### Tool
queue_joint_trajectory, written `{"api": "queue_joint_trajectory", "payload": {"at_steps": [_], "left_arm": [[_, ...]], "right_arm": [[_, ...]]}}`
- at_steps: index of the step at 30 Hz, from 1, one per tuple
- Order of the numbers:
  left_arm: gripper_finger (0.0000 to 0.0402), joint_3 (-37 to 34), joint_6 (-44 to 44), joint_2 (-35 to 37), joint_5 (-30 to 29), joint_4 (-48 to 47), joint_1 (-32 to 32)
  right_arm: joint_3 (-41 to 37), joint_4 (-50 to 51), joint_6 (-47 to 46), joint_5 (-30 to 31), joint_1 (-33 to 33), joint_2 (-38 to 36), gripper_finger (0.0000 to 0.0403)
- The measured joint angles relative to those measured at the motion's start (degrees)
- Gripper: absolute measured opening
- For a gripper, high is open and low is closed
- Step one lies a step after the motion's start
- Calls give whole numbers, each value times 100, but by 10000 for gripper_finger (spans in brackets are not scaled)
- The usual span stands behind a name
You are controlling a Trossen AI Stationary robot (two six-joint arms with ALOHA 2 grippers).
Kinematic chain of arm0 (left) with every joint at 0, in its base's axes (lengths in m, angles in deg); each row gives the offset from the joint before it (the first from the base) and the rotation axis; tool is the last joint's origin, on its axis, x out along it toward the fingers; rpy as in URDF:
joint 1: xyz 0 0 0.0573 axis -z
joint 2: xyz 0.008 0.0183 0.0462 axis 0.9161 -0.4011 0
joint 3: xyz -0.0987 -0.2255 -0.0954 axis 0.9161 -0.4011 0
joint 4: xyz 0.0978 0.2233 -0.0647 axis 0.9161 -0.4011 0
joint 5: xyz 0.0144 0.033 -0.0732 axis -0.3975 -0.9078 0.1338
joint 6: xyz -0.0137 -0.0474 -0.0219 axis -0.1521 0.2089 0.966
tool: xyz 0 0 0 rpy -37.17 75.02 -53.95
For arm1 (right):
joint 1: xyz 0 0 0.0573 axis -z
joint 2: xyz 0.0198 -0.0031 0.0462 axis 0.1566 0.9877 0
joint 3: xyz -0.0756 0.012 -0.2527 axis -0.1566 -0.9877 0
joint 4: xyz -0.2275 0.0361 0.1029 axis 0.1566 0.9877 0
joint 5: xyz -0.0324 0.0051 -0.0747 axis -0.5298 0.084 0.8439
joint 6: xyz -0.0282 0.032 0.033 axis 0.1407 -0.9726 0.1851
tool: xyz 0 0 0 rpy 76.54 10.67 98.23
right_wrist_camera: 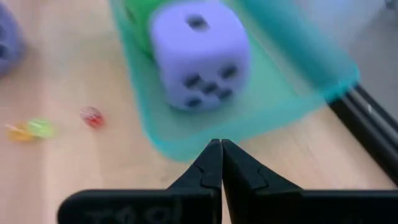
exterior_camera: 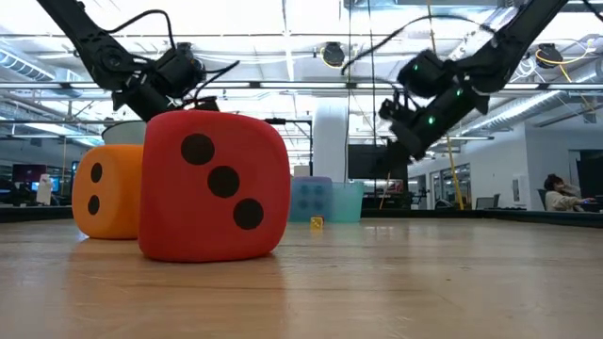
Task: Pick & Place Dice
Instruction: Put the large purple dice into the blue bin
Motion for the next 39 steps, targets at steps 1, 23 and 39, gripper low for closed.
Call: {"api": "queue_joint_trajectory", "payload": {"at_steps": [1,23,39], "left_arm": [[1,0,-8,61,10,2,57],[10,4,517,1699,-1513,-2289,3387],[203,987,950,1118,-1816,-3601,4136]], "right_arm": [[0,-17,6,-3,-100,-92,1],[0,526,112,428,-102,-606,0],[-275,127,133,418,-105,-604,0]]}}
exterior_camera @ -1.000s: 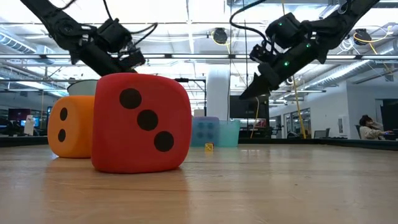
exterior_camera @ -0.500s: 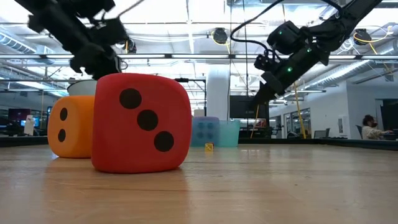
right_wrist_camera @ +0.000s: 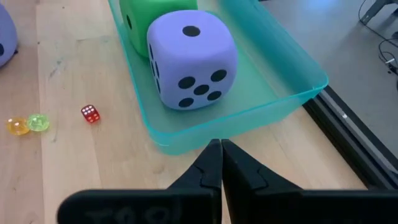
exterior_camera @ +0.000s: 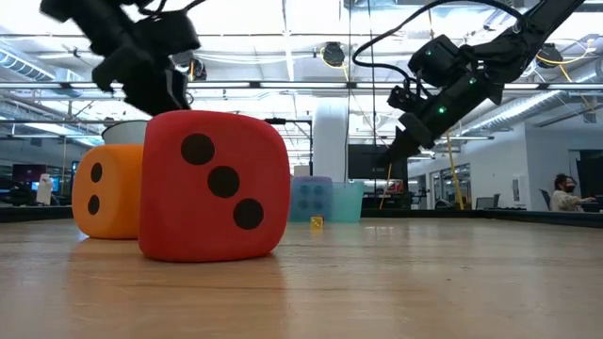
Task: Pick & Place Dice
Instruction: Put the large purple dice into the blue bin
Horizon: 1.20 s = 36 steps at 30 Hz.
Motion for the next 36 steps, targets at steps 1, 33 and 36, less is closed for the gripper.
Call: {"api": "queue_joint_trajectory", "payload": {"at_steps": [1,33,36], "left_arm": [[219,243,11,-142,109,-206,3],[398,3053,-1132,-3230,1816,-2750,-774],[398,3074,-1318,-3365,1930,-2683,-854]], "right_arm": [[0,-26,-1,-3,0,-1,0],[2,-27,-145,-23,-7,-1,0],[2,-25,-145,-22,-7,-1,0]]}}
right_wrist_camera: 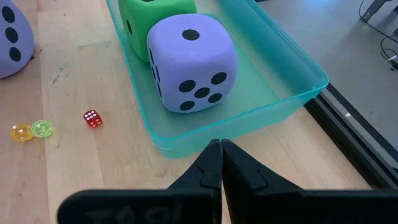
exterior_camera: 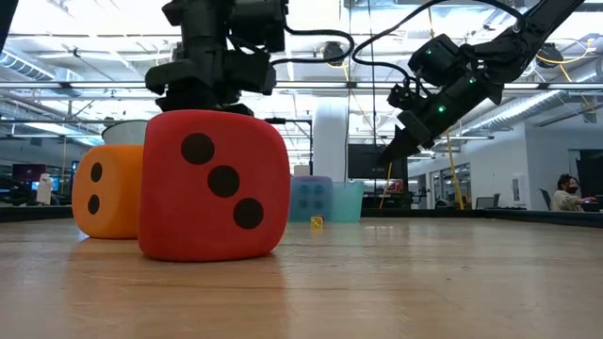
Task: Pick & Place Dice
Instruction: Put the large purple dice into the blue bin
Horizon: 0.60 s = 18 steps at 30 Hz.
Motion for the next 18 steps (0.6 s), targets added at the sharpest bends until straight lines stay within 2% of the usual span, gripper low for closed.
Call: {"api": "queue_joint_trajectory", "payload": {"at_steps": [18], "left_arm": [[397,-63,-274,-284,189,258,-31]], "right_arm": [[0,2,7,-1,0,1,0]]}}
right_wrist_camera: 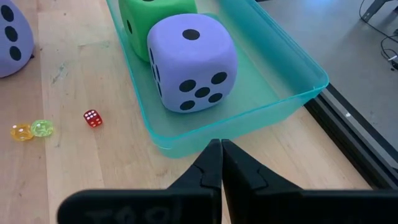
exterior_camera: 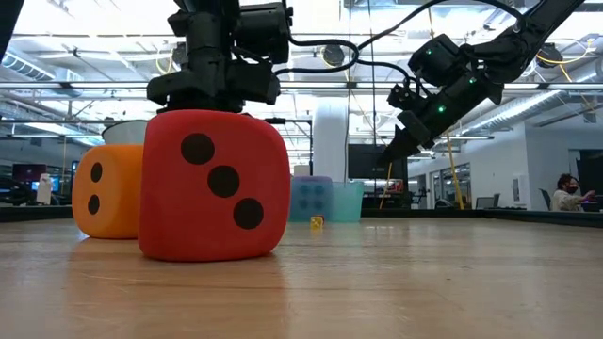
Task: Pick & Place Dice
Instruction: Put the large purple dice into the blue bin
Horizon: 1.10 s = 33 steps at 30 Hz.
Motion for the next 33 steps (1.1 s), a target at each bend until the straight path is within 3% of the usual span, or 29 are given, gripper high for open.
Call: {"api": "queue_joint_trajectory", "payload": {"at_steps": [8,16,26,33], "left_arm": [[397,-36,-402,281,-19,-17,-106],[397,-33,-740,1063,-515,88,-613],[397,-13,-1119,2000,-938,1907,-1733],[397,-4,-1334,1706,-878,2360,-2499]], "right_arm": [[0,0,7,0,-2,-1,0],[0,-2,2,0,-1,-2,0],[0,-6,-7,0,-2,-2,0],[2,-5,-9,0,-2,-1,0]]}}
